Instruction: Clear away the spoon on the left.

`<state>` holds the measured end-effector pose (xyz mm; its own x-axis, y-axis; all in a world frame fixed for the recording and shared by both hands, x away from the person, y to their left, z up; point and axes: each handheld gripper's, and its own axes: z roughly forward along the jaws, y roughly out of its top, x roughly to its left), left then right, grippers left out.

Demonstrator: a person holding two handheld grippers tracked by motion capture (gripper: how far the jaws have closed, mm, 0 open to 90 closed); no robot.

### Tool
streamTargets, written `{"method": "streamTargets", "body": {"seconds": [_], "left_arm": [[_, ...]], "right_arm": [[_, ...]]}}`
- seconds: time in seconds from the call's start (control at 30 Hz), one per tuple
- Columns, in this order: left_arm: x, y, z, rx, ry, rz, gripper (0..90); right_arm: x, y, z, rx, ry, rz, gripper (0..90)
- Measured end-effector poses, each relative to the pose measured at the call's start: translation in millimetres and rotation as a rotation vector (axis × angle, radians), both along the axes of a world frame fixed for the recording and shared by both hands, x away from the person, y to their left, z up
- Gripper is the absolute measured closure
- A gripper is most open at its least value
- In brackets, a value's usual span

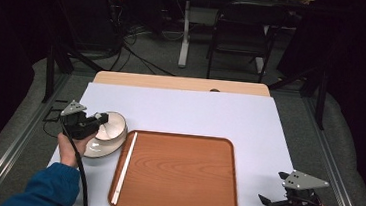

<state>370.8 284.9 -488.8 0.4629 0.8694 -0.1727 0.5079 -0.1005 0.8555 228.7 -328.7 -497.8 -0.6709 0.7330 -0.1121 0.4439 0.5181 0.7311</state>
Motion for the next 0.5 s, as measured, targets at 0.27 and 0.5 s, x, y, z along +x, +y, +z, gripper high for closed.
{"method": "streamTargets", "body": {"seconds": [0.27,0.5], "left_arm": [[-3.5,-1.2,15.7,0.031,-0.036,-0.04,85.0],[-7.4,-3.2,36.6,0.05,-0.047,-0.086,85.0]], "right_arm": [[0.1,0.5,0.0,-0.003,0.0,0.001,2.8],[-0.8,-0.5,0.8,0.006,-0.008,0.004,2.3]]}}
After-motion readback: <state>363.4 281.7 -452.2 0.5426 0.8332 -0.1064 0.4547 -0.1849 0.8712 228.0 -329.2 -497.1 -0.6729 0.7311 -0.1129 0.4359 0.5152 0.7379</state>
